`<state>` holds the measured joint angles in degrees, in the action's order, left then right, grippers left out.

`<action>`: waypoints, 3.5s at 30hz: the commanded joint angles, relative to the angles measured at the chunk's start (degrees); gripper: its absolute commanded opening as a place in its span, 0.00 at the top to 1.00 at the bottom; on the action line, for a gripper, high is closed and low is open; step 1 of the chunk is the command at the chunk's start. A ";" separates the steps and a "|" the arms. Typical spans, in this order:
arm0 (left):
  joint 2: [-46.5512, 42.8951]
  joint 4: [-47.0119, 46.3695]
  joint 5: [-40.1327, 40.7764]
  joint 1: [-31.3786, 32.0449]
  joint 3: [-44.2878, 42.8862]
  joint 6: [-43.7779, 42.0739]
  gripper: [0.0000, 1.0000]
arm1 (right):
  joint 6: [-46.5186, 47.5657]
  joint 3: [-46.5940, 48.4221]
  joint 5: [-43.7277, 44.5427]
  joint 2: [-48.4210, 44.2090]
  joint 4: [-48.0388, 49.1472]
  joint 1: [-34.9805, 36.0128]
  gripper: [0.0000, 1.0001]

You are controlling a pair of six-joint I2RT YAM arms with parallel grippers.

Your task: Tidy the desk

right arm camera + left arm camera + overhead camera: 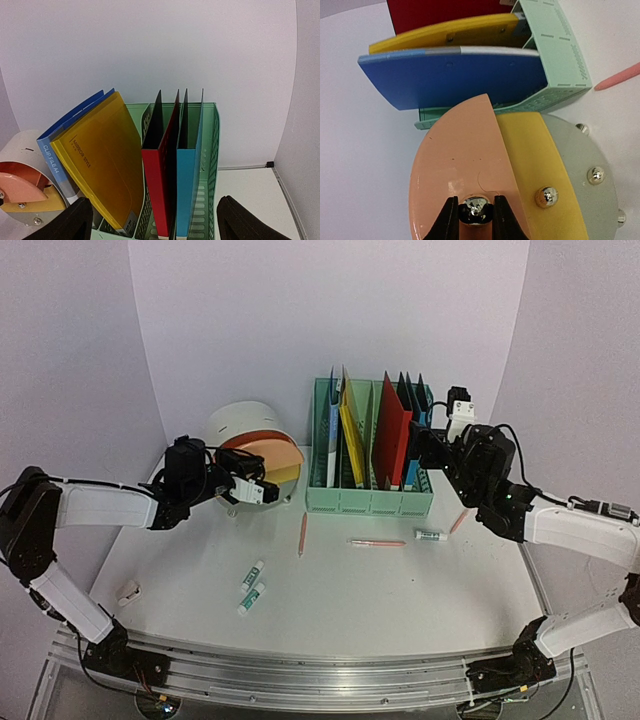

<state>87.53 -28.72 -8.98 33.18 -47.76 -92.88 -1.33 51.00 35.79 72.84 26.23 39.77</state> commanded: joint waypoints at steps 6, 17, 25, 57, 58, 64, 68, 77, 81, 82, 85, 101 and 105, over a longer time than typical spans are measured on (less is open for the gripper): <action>-6.63 7.74 0.61 4.36 4.09 2.42 1.00 | -0.43 0.57 0.14 -2.63 1.17 -0.30 0.13; -9.03 12.98 2.26 4.43 3.28 5.69 0.39 | -2.16 -0.24 0.21 -4.99 -1.44 -0.28 0.11; -20.11 26.52 -2.45 4.61 0.89 9.94 0.22 | -2.63 0.04 -0.58 -5.16 -1.74 -0.31 0.11; -12.43 96.23 -0.48 -48.02 0.21 22.69 0.02 | -1.03 -3.99 -3.69 -6.47 -3.15 -0.83 0.05; -12.91 93.90 0.81 -48.02 2.14 23.65 0.02 | -1.06 -4.06 -3.64 -6.53 -3.27 -0.83 0.05; -13.32 81.51 3.73 -48.17 4.37 30.12 0.03 | -0.90 -3.52 -4.81 -6.67 -3.40 -0.83 0.05; -12.47 78.93 4.95 -48.21 6.06 28.71 0.07 | -0.55 -2.97 -5.12 -6.48 -3.62 -0.83 0.05; -14.70 82.09 3.73 -48.22 10.85 23.01 0.53 | -0.21 -3.27 -3.72 -7.61 -4.01 -0.92 0.05; -12.90 82.72 2.84 -48.23 9.35 24.39 0.88 | -0.04 -2.79 -3.83 -7.12 -4.01 -0.92 0.05; -12.41 83.42 2.68 -48.22 8.91 24.62 0.92 | 0.10 -2.54 -3.79 -7.04 -4.10 -0.92 0.04; -12.54 85.49 1.27 -48.21 5.53 25.12 1.00 | 0.46 -2.11 -3.71 -6.92 -4.09 -0.92 0.04; 6.94 96.93 -4.89 -21.85 -64.03 55.40 1.00 | -6.53 0.79 -11.65 -3.21 -11.40 -1.01 0.04; 13.08 95.26 -3.79 -12.66 -74.14 57.89 1.00 | -7.80 1.85 -12.99 -2.20 -12.70 -1.01 0.04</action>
<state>95.55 64.31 -11.93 13.41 -113.43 -41.62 -6.25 49.32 25.82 69.63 15.17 38.92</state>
